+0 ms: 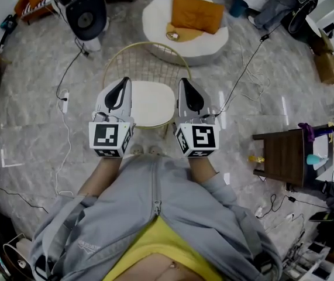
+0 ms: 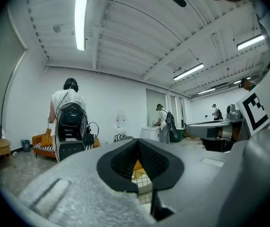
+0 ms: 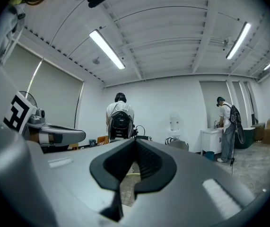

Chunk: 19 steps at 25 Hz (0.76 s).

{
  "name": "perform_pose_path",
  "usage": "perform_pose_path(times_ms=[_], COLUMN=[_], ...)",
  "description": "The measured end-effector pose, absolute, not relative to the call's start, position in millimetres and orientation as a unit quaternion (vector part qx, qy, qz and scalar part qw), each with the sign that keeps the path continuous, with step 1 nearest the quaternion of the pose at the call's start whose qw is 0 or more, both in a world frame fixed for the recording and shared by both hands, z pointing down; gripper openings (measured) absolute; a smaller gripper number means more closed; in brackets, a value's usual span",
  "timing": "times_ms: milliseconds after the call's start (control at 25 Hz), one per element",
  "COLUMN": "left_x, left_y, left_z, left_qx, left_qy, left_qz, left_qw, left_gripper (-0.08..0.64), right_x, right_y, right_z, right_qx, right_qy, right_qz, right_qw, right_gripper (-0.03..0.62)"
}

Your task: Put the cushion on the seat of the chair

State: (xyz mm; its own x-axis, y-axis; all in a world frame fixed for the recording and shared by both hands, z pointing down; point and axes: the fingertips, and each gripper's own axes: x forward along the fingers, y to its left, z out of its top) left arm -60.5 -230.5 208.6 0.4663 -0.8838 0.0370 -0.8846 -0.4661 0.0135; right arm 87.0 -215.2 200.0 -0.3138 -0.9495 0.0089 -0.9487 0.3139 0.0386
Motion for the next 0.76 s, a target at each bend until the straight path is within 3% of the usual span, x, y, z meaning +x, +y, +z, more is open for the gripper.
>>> perform_pose_path(times_ms=[760], left_x=[-42.8], left_y=[-227.5], left_z=[211.1], left_qx=[0.858], left_qy=[-0.513], left_qz=[0.009], left_qw=[0.011], left_gripper=[0.008], right_x=[104.5], right_y=[-212.9], right_z=[207.0], right_qx=[0.579], right_qy=[-0.815], right_qz=[-0.012], right_qw=[0.016], right_gripper=[-0.002])
